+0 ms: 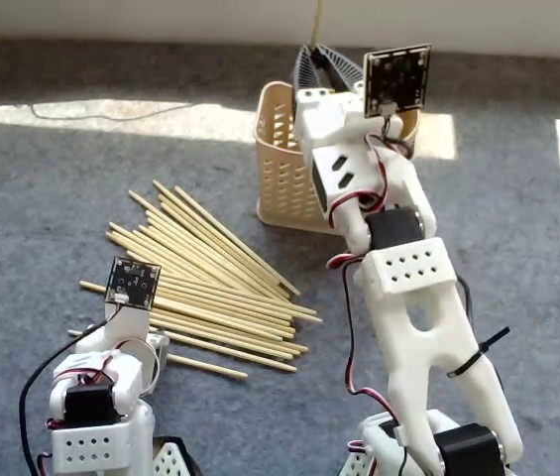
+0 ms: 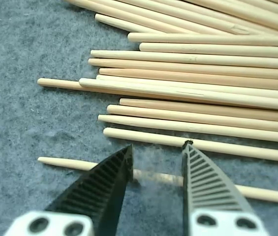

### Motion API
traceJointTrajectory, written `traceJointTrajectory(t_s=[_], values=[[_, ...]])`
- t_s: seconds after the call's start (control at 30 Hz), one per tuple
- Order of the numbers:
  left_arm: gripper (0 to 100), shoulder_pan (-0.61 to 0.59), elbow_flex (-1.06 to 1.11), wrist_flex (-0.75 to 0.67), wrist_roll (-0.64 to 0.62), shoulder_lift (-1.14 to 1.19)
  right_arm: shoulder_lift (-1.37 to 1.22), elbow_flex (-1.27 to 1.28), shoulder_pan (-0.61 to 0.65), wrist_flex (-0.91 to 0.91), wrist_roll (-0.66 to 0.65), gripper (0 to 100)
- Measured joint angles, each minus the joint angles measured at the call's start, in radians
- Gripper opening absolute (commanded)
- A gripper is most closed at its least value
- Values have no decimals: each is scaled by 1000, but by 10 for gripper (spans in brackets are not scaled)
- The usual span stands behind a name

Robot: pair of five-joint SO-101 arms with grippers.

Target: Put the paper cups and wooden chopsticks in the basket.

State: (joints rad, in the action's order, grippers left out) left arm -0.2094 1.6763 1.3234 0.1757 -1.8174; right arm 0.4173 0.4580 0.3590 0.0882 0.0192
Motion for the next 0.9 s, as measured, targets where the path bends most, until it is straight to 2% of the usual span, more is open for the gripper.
traceJointTrajectory(t_s=[0.2,0.33,0.63,0.7,0.83,0.9], values=[[161,0,0,0,0,0,3,12,0,-6,0,166],[161,0,0,0,0,0,101,57,0,5,0,166],[161,0,0,0,0,0,508,242,77,293,0,166],[161,0,0,0,0,0,592,302,80,341,0,143],[161,0,0,0,0,0,747,442,81,379,0,15],[161,0,0,0,0,0,816,512,83,379,0,7]])
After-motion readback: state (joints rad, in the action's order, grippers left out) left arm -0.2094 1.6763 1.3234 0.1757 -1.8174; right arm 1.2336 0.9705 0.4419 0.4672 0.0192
